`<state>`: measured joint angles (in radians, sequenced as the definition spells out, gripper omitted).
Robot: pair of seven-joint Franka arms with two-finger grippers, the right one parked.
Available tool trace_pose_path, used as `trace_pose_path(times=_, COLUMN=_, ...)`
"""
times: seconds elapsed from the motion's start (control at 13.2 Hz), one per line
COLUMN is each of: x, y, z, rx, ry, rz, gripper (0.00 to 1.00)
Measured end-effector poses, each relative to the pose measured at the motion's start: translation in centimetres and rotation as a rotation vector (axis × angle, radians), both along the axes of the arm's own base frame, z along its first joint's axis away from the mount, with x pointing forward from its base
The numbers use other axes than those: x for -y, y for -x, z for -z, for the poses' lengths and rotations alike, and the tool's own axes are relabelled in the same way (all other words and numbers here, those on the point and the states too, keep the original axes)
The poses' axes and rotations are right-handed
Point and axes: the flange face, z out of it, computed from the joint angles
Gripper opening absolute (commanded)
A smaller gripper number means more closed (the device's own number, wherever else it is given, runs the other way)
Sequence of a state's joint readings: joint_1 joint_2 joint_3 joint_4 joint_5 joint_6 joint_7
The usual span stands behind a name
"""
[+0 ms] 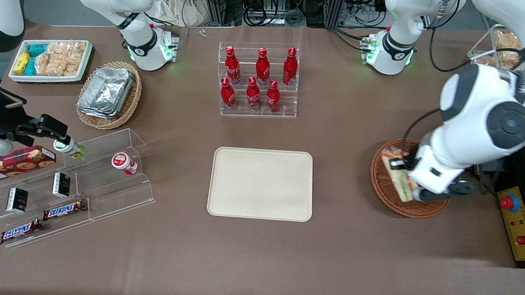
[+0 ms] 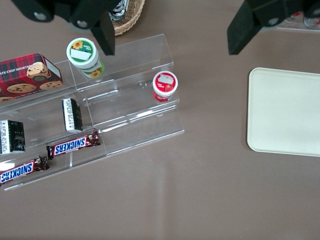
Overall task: Place sandwich from basket to tray
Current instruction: 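Carry the held sandwich over to the cream tray and lower it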
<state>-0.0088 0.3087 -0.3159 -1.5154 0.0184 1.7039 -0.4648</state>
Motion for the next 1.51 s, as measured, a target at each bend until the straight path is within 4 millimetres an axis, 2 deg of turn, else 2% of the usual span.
trace_pose_path(times=0.15, x=5.2, y=0.6, z=2.7, rx=-0.025, ry=0.042, rz=0.082, gripper=0.05)
trace_pose_path(times=0.38, x=13.0, y=0.9, z=8.4, rx=-0.004, ry=0.128, rz=0.159, gripper=0.05)
trace_pose_path(times=0.53, x=17.1, y=1.4, z=12.2, rx=0.006, ry=0.166, rz=0.175, gripper=0.06)
trace_pose_path(times=0.61, x=18.4, y=1.7, z=13.9, rx=0.007, ry=0.175, rz=0.189, gripper=0.06)
trace_pose_path(times=0.76, x=19.9, y=1.9, z=17.3, rx=0.022, ry=0.146, rz=0.234, gripper=0.06)
trace_pose_path(times=0.91, x=20.2, y=1.9, z=20.0, rx=0.024, ry=0.105, rz=0.271, gripper=0.07)
trace_pose_path(times=1.29, x=21.0, y=1.9, z=23.8, rx=0.064, ry=0.083, rz=0.322, gripper=0.11)
trace_pose_path(times=1.36, x=21.1, y=1.9, z=24.3, rx=0.072, ry=0.081, rz=0.33, gripper=0.19)
trace_pose_path(times=1.44, x=21.3, y=1.9, z=24.8, rx=0.08, ry=0.082, rz=0.336, gripper=0.68)
trace_pose_path(times=1.51, x=21.4, y=1.9, z=24.8, rx=0.085, ry=0.085, rz=0.338, gripper=0.9)
